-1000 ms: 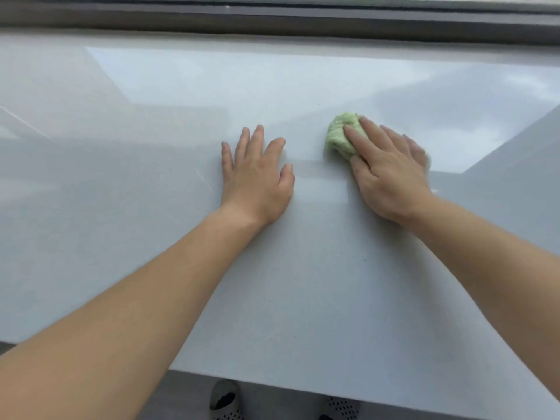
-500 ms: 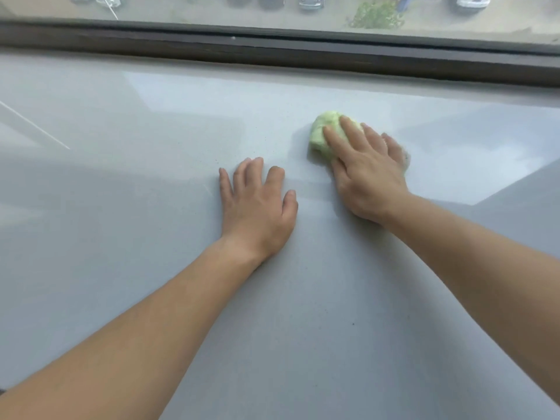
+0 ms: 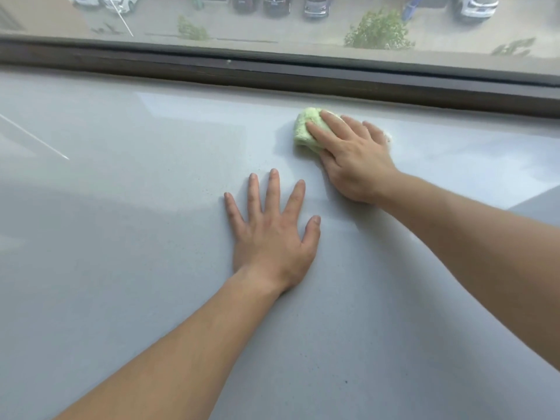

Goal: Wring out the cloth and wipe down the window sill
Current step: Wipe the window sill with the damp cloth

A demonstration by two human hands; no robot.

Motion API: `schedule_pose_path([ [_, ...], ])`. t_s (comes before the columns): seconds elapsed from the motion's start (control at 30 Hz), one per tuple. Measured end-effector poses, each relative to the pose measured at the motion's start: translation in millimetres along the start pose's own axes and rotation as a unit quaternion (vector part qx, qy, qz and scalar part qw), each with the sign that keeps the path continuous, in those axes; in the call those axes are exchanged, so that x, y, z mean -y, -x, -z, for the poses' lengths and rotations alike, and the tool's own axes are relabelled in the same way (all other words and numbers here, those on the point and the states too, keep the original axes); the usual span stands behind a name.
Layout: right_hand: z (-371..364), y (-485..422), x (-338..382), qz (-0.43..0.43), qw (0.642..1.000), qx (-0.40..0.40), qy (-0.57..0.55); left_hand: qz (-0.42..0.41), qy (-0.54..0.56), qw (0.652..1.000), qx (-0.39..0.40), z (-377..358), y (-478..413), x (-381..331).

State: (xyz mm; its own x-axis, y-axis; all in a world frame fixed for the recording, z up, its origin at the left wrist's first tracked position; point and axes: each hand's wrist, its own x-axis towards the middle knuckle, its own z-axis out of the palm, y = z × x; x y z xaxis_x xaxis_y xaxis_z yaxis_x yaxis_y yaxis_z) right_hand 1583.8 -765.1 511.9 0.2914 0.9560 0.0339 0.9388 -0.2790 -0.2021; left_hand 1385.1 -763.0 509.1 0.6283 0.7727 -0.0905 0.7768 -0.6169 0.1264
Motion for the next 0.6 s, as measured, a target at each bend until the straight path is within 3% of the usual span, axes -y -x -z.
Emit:
schedule_pose_path([
  [0.17,11.1,-31.5,-31.2,-0.074,0.997,-0.01,-0.017,0.003,0.001,1.0,0.005,1.5,-0.6,-0.8],
  [0.33,17.1,7.1,-68.5,-0.019,1.0,0.007,-0.019,0.005,-0.004,1.0,0.012,2.1,-0.3,0.0],
  [0.43,32.5,16.0,-102.3,-0.129,0.991,-0.011,-0.031,0.004,-0.009,1.0,0.014,1.5,-0.4,-0.8],
  [0.5,28.4,24.9,-88.4,-0.161,0.986,-0.023,-0.029,0.005,-0.011,1.0,0.009,0.7,-0.3,-0.7],
  [0.6,19.0,62.3,-53.5,-0.076,0.997,-0.002,-0.025,0.005,-0.013,1.0,0.003,-0.1,0.3,-0.3],
])
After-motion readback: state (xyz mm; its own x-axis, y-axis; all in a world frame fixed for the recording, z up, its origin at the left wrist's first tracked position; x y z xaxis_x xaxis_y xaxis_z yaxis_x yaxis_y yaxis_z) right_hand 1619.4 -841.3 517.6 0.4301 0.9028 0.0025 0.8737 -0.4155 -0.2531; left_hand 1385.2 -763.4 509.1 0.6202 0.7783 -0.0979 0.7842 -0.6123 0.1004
